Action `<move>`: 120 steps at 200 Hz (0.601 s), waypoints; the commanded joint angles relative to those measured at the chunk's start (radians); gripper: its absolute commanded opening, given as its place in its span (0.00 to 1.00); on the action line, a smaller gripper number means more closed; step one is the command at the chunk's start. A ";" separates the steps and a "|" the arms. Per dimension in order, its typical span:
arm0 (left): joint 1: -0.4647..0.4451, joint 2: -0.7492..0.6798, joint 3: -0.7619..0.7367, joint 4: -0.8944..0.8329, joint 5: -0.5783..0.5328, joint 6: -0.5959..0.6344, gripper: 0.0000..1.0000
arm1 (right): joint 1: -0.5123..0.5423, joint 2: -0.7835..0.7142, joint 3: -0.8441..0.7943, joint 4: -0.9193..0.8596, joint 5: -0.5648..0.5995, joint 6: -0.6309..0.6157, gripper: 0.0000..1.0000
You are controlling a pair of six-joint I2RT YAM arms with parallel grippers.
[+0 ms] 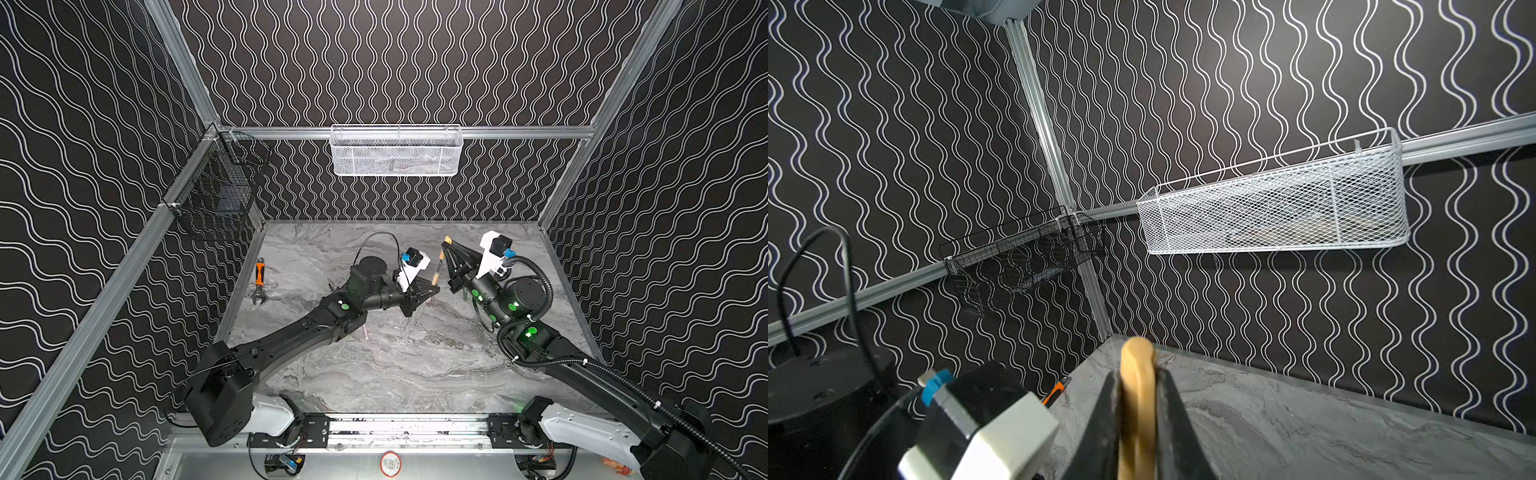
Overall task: Insert the pens into the pen caps
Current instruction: 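Lift the tan cap with the right gripper and raise it upright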
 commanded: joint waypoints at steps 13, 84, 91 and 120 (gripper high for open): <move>0.000 -0.008 -0.003 0.027 -0.018 0.013 0.00 | 0.004 0.005 -0.015 0.020 -0.021 0.047 0.16; 0.001 -0.023 -0.014 0.042 -0.036 0.009 0.00 | 0.005 -0.001 -0.017 -0.005 -0.038 0.078 0.16; 0.000 -0.027 -0.016 0.048 -0.041 0.008 0.00 | 0.004 -0.003 -0.017 -0.007 -0.042 0.080 0.17; 0.000 -0.030 -0.020 0.049 -0.040 0.008 0.00 | 0.004 -0.011 -0.033 -0.005 -0.027 0.081 0.17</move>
